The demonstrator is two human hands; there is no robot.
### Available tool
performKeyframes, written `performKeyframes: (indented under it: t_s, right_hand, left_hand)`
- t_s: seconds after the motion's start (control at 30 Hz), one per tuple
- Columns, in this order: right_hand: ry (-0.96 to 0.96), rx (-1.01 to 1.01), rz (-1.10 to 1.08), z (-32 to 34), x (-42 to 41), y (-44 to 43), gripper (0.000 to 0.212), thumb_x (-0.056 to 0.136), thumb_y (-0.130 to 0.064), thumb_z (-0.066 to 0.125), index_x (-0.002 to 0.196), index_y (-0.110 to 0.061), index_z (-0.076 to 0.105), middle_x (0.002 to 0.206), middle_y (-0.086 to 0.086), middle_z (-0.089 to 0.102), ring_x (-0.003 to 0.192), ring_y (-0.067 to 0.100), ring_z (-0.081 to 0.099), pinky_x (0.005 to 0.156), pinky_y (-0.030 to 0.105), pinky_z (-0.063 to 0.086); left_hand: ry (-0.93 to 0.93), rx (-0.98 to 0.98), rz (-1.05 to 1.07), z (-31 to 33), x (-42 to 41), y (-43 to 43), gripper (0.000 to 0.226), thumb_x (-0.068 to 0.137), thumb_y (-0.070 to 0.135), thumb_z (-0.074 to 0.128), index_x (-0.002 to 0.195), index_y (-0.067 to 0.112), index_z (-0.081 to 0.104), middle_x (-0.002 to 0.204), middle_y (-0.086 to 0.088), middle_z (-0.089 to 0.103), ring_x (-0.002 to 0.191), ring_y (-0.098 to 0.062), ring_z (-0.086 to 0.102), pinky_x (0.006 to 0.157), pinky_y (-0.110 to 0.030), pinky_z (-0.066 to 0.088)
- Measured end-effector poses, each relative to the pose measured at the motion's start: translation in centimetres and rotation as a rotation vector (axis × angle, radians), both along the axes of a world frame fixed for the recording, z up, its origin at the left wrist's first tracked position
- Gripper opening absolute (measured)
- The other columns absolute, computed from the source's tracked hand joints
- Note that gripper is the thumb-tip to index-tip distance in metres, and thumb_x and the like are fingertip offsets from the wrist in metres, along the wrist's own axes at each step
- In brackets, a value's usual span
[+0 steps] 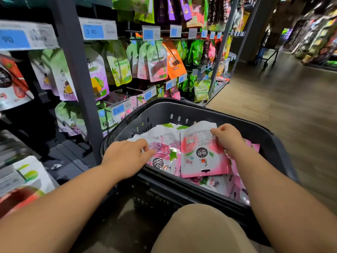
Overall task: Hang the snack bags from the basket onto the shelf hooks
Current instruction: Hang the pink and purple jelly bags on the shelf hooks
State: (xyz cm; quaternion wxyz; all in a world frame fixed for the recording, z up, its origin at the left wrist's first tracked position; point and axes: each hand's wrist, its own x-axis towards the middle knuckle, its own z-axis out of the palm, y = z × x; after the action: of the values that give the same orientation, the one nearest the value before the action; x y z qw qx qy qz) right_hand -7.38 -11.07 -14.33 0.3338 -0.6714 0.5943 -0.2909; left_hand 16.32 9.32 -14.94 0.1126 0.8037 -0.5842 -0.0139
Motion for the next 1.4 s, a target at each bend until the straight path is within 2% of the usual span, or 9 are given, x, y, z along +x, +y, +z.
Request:
performKeyframes:
  t_s: [0.1,0.27,0.43,0.57,0.73,0.87,1.0,1.1,1.4]
  right_hand:
    - [0.023,-0.061,0.063,0.5,0.6,0.8,0.016,0.089,-0.025,0.068,0.090,-0.020,0.052,0.092,0.004,0.060,0.079,0.024,0.055,0.064,0.030,0.037]
    - [-0.057,-0.022,0.240,1.2,0.9,1.7,0.007,0.095,-0.016,0.062,0.091,-0.022,0.061,0.057,0.001,0.049,0.045,0.015,0.038,0.044,0.023,0.032]
    - [-0.298,0.183,0.315,1.6,0.3,2.2,0.018,0.097,-0.010,0.059,0.094,-0.016,0.076,0.093,0.025,0.070,0.079,0.026,0.058,0.081,0.042,0.056]
    - [-0.481,0.288,0.390,1.9,-0.4,2.1,0.019,0.096,0.002,0.054,0.096,-0.006,0.071,0.078,0.008,0.072,0.065,0.015,0.065,0.056,0.020,0.053]
    - [-0.612,0.352,0.472,2.2,-1.7,1.4,0.033,0.078,0.011,0.066,0.105,-0.006,0.071,0.078,0.008,0.068,0.071,0.017,0.066,0.072,0.025,0.056]
    - [-0.345,0.190,0.452,2.4,-1.6,1.8,0.044,0.077,0.014,0.071,0.113,-0.010,0.071,0.071,0.004,0.068,0.063,0.010,0.064,0.065,0.017,0.051]
    - [-0.005,-0.247,0.205,2.6,-0.1,2.6,0.014,0.079,-0.015,0.082,0.078,-0.028,0.077,0.070,-0.006,0.071,0.071,0.018,0.065,0.065,0.031,0.051]
    - [0.114,-0.469,0.148,2.7,0.4,2.4,0.029,0.074,-0.029,0.085,0.059,-0.042,0.064,0.076,-0.009,0.060,0.084,0.022,0.056,0.073,0.036,0.044]
    - [-0.565,-0.164,0.173,3.0,3.0,4.1,0.022,0.084,-0.038,0.069,0.069,-0.027,0.057,0.071,0.003,0.055,0.065,0.020,0.049,0.061,0.035,0.040]
  left_hand:
    - [0.006,-0.004,-0.002,-0.1,0.0,0.1,0.037,0.095,0.064,0.031,0.097,0.035,0.054,0.097,0.010,0.069,0.093,-0.016,0.058,0.068,-0.034,0.035]
    - [0.002,-0.006,-0.008,-0.2,0.1,0.0,0.037,0.095,0.065,0.031,0.096,0.036,0.054,0.098,0.009,0.069,0.094,-0.017,0.059,0.070,-0.034,0.036]
    - [0.011,-0.008,-0.001,-0.2,0.1,0.0,0.039,0.095,0.066,0.031,0.099,0.035,0.055,0.099,0.009,0.068,0.096,-0.016,0.058,0.072,-0.033,0.037]
    - [0.011,0.003,-0.005,-0.1,0.0,0.1,0.040,0.095,0.066,0.030,0.100,0.035,0.055,0.100,0.009,0.068,0.096,-0.017,0.058,0.071,-0.034,0.035]
    - [0.005,0.005,-0.014,0.0,-0.1,0.1,0.041,0.095,0.066,0.031,0.102,0.033,0.055,0.102,0.008,0.068,0.099,-0.019,0.058,0.074,-0.034,0.038]
    - [0.004,0.005,-0.017,0.1,-0.1,0.2,0.042,0.096,0.065,0.031,0.103,0.032,0.056,0.104,0.006,0.069,0.103,-0.021,0.058,0.075,-0.033,0.035]
    - [-0.019,-0.004,-0.013,0.1,-0.2,0.1,0.042,0.095,0.066,0.032,0.102,0.032,0.056,0.107,0.005,0.069,0.105,-0.022,0.058,0.075,-0.033,0.033]
    - [-0.017,-0.019,-0.018,0.1,-0.2,0.2,0.041,0.096,0.065,0.033,0.102,0.032,0.056,0.106,0.004,0.070,0.105,-0.022,0.058,0.076,-0.033,0.034]
    - [0.042,0.013,-0.027,0.6,-0.2,0.5,0.039,0.094,0.069,0.032,0.094,0.035,0.050,0.085,0.010,0.059,0.089,-0.016,0.053,0.073,-0.031,0.028]
